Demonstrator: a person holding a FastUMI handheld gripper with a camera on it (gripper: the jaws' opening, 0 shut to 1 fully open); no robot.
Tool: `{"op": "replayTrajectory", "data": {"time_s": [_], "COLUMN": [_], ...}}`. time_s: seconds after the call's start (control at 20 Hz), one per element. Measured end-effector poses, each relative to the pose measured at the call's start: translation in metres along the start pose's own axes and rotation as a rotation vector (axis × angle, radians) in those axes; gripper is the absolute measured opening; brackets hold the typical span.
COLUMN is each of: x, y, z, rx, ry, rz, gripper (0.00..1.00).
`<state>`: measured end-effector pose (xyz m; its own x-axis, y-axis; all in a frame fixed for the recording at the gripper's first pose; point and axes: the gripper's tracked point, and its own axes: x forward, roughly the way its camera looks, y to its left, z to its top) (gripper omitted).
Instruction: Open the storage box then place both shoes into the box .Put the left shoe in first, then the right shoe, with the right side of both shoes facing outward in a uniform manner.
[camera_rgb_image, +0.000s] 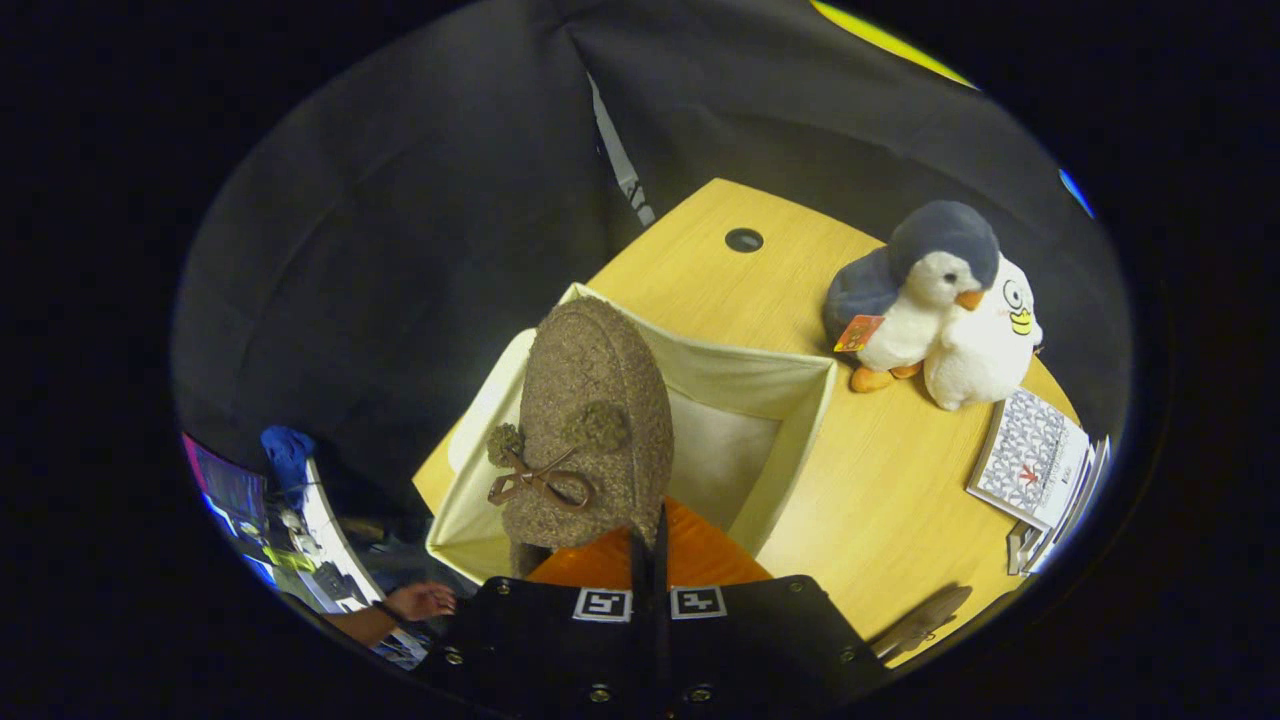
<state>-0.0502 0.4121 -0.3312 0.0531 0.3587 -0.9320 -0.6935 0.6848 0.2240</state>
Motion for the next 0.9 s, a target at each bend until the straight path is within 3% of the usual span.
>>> {"op": "replayTrajectory", "data": {"time_s": [0.35, 0.5, 0.65, 0.75, 0.9], "x": [0.05, 0.044, 0.012, -0.021, -0.075], "y": [0.0, 0.008, 0.009, 0.007, -0.017], "z": [-0.022, -0.021, -0.011, -0.007, -0.014], "rx": [0.005, 0.048, 0.068, 0.089, 0.139], "ry": [0.089, 0.066, -0.022, -0.095, -0.193], "rz": [-0.069, -0.034, 0.002, 0.029, 0.044], "gripper": [0.0, 0.04, 0.58, 0.75, 0.75]}}
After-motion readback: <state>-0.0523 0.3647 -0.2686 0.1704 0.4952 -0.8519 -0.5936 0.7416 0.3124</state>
